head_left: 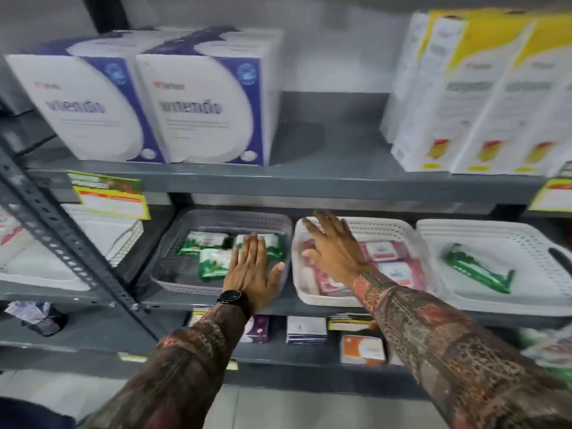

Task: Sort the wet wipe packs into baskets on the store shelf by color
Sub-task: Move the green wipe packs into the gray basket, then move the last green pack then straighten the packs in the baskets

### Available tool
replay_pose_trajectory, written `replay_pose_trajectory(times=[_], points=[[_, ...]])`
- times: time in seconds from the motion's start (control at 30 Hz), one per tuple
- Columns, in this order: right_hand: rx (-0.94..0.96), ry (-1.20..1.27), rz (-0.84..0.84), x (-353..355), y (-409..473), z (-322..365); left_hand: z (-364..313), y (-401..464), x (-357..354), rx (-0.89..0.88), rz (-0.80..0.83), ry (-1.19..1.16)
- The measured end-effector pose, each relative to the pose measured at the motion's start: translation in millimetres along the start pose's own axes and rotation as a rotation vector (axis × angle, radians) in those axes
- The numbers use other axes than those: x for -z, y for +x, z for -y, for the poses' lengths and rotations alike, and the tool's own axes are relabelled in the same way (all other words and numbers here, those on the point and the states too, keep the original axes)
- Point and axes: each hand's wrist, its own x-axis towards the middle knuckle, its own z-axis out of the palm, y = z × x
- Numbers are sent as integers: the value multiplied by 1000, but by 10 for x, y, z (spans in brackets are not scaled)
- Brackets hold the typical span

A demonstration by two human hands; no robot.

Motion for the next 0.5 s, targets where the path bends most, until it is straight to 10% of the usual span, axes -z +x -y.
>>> replay_pose_trajectory(times=[0.2,0.5], points=[[-345,-15,75,372,-944,-1687,-1421,187,-512,-161,101,46],[-681,74,345,436,-1622,-3018,-1768,50,-891,7,198,136]])
